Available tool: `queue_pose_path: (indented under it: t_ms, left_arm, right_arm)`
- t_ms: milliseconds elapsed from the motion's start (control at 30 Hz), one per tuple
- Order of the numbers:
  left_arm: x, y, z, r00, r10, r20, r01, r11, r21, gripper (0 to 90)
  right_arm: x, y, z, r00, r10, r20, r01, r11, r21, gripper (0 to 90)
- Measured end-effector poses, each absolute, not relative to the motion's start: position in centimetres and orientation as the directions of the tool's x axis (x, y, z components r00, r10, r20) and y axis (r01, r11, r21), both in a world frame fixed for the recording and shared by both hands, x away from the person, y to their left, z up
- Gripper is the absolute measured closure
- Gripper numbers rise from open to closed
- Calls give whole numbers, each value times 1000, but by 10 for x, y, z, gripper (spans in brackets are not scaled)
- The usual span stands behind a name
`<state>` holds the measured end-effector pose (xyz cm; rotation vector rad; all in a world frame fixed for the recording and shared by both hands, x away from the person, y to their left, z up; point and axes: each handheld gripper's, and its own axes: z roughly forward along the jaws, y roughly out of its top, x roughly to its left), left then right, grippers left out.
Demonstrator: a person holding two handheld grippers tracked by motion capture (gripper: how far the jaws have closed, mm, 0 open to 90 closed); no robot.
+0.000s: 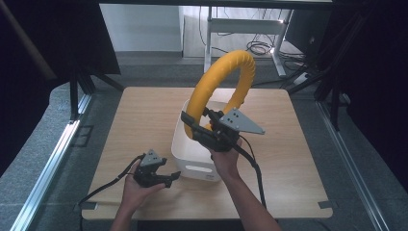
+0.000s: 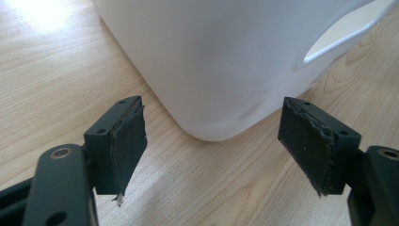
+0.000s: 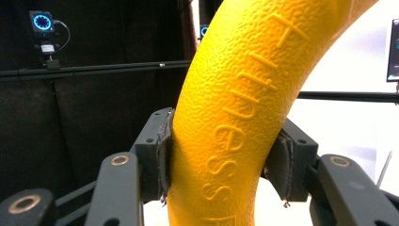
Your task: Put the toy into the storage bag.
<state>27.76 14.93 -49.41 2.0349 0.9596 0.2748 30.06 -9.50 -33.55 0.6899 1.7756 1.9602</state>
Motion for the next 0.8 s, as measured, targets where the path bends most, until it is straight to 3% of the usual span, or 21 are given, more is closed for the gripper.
queue_pose_path:
  t_ms: [800]
  left_arm:
    - [278, 149, -495, 684, 715, -143, 531, -353, 770, 239]
  right_arm:
    - [299, -72, -365, -771, 624, 132, 65, -129, 990, 474]
